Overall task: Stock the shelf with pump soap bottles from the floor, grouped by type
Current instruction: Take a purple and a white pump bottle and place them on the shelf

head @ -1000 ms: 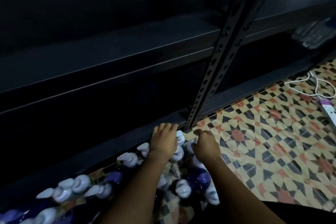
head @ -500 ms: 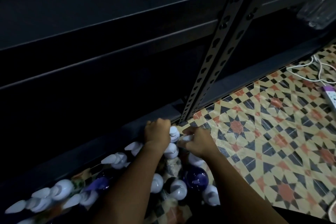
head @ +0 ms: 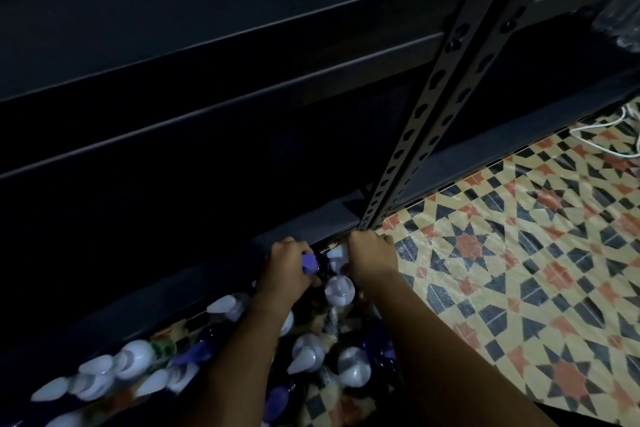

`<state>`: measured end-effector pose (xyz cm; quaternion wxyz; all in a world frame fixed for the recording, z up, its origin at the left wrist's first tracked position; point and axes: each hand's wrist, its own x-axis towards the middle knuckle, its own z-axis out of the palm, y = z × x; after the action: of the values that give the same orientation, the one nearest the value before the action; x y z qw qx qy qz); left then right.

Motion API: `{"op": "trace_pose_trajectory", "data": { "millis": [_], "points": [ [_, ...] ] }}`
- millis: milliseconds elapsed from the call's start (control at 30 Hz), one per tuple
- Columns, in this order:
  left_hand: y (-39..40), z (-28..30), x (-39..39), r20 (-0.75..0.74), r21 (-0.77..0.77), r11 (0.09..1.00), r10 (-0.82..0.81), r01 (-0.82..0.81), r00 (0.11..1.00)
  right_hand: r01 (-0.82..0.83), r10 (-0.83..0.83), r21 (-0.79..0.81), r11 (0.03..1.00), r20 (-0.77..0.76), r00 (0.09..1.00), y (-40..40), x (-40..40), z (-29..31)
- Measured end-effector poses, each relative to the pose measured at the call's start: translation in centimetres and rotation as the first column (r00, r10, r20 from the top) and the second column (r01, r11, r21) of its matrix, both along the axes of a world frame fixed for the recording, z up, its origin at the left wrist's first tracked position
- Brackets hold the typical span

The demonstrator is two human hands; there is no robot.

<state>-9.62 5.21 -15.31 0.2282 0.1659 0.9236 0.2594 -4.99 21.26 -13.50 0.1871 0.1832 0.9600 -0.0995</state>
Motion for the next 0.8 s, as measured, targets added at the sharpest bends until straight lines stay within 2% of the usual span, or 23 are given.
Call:
{"op": "trace_pose_trajectory", "data": {
  "millis": [233,400,500,633,800],
  "points": [
    [-0.2,0.0,-0.3,-0.084,0.027,0.999,-0.029,0.031,0.996,-0.054,0.057,0.062,0.997,-0.044,0.997,0.1,-0.1,1.3],
    [-1.4,3.3,0.1,-0.125,0.21,0.976,0.092,-0.065,0.988,-0.035,0.018,-0.101,0.994,-0.161,0.987,1.0,0.5,4.9],
    [-2.9,6.4,0.7,-0.094,0.364,0.922,0.173,-0.128,0.98,-0.048,-0.021,-0.25,0.967,-0.266,0.964,1.1,1.7,7.3],
    [-4.7,11.1,2.2,-0.034,0.526,0.834,0.213,-0.163,0.977,-0.145,-0.055,-0.419,0.896,-0.43,0.901,0.8,4.4,12.0],
    [-6.5,17.4,4.8,0.145,0.689,0.637,0.346,-0.346,0.927,-0.18,-0.203,-0.6,0.779,-0.513,0.834,-0.9,8.3,17.4]
  ]
}}
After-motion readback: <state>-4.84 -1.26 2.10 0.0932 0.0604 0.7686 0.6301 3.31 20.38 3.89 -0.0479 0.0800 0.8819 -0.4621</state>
